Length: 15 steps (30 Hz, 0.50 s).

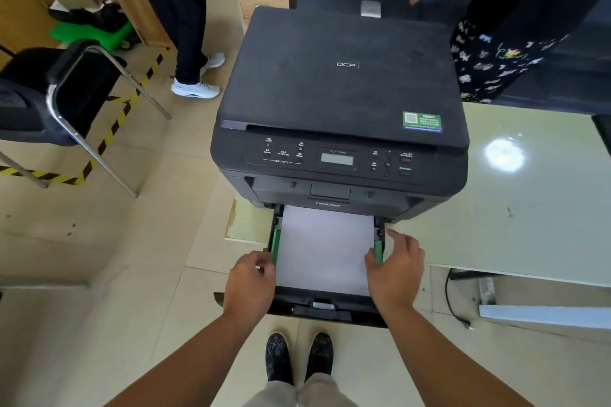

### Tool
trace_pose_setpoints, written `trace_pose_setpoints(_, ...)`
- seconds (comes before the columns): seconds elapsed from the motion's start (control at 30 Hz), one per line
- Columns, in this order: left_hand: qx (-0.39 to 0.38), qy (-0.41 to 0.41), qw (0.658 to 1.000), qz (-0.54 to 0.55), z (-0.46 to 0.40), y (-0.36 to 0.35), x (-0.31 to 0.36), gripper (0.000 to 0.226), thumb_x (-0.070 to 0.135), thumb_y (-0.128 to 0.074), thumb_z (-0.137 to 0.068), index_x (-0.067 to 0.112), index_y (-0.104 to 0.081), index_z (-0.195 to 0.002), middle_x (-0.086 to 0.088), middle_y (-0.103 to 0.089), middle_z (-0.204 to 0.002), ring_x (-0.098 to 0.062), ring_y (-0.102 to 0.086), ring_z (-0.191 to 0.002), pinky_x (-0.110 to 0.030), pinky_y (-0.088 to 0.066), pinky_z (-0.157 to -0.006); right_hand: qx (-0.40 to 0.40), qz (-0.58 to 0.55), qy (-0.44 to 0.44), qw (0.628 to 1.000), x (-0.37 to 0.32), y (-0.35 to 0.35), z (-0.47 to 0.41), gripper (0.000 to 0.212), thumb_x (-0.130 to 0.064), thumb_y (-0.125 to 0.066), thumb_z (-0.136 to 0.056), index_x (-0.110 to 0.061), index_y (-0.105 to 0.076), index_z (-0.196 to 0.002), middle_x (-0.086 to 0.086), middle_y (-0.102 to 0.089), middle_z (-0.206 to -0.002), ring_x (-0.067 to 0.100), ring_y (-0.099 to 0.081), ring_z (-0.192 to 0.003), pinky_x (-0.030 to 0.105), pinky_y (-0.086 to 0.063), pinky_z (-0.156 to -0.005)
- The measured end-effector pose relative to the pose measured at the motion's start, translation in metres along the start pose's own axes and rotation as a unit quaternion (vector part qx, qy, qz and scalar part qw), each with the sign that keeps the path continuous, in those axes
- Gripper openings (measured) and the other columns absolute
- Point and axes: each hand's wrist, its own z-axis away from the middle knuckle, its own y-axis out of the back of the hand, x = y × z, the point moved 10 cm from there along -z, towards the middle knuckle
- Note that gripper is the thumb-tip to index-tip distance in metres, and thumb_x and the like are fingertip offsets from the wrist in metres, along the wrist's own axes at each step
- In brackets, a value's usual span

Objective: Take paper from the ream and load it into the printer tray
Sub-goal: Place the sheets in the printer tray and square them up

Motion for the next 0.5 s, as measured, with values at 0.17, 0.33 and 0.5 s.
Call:
trace_pose_setpoints(0.17, -0.003, -0.008, 1.0, 0.003, -0.008, -0.009, 0.005, 0.031, 0.017, -0.055, -0.092, 0.011, -0.064, -0.122, -0.004, -0.069, -0.113, -0.018, -0.063, -0.096, -0.028, -0.048, -0.081, -0.077, -0.064, -0.085, 0.991, 0.042, -0.009, 0.008, 0.011, -0.014, -0.076, -0.084, -0.007, -0.075, -0.093, 0.008, -0.074, -0.087, 0.028, -0.069, -0.081, 0.032, -0.054, -0.068)
trace_pose_setpoints(0.33, 0.013, -0.013, 1.0, 0.007, -0.01, -0.009, 0.006, 0.032, 0.015, -0.056, -0.091, 0.01, -0.063, -0.122, -0.005, -0.071, -0.11, -0.021, -0.064, -0.095, -0.031, -0.051, -0.083, -0.116, -0.072, -0.098, 0.986, 0.041, -0.019, 0.011, 0.011, -0.011, -0.076, -0.085, -0.004, -0.077, -0.093, 0.008, -0.076, -0.087, 0.018, -0.062, -0.071, 0.025, -0.046, -0.07)
trace_pose_setpoints(0.5, 0.037, -0.017, 0.999, -0.011, -0.009, -0.007, 0.007, 0.029, 0.015, -0.059, -0.091, 0.014, -0.065, -0.119, -0.003, -0.073, -0.102, -0.022, -0.066, -0.088, -0.034, -0.055, -0.079, -0.121, -0.067, -0.121, 0.983, 0.043, -0.024, 0.01, 0.008, -0.006, -0.071, -0.087, -0.002, -0.076, -0.092, 0.014, -0.078, -0.087, 0.022, -0.064, -0.07, 0.026, -0.048, -0.069)
